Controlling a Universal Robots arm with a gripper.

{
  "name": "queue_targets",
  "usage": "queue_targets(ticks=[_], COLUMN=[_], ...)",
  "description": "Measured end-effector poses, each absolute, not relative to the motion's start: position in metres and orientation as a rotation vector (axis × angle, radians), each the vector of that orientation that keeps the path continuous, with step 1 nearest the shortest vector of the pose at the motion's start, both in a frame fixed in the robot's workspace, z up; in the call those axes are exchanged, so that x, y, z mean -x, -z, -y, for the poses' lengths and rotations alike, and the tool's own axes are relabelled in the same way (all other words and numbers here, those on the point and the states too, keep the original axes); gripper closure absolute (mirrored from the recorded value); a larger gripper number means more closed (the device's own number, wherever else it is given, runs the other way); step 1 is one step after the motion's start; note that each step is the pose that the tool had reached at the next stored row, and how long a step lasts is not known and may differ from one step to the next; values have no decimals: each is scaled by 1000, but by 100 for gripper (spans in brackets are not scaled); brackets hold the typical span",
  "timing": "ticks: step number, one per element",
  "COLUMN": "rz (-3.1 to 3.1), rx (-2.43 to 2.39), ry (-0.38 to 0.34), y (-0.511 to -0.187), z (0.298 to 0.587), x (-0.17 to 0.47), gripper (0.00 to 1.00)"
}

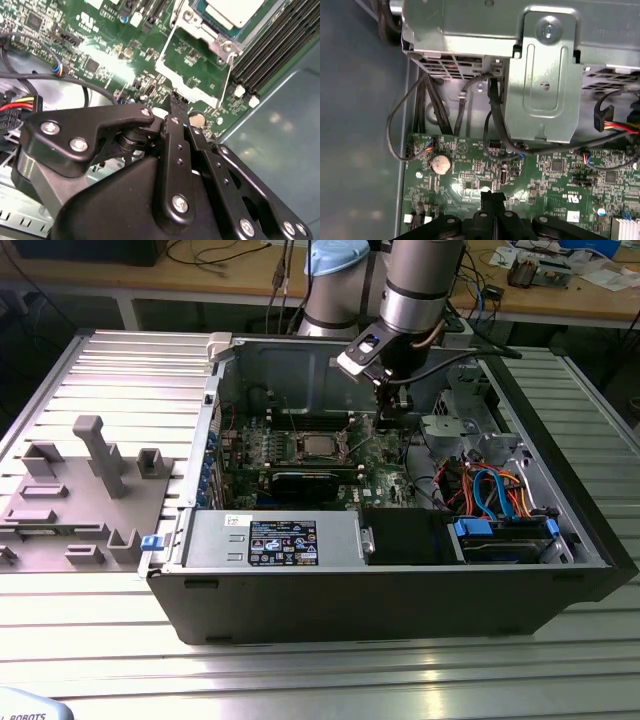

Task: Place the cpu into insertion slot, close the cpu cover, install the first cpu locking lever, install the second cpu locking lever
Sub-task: 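Close the cpu cover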

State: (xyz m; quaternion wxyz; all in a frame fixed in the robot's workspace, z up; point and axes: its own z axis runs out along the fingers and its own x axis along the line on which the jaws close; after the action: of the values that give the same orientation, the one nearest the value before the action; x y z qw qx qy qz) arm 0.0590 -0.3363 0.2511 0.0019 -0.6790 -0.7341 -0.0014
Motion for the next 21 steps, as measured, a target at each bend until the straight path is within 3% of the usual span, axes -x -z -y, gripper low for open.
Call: queue_targets(ticks=[21], rz=[2306], rx=[2133], ry=[8], y=[-239], z=[336], x=[33], gripper=[89])
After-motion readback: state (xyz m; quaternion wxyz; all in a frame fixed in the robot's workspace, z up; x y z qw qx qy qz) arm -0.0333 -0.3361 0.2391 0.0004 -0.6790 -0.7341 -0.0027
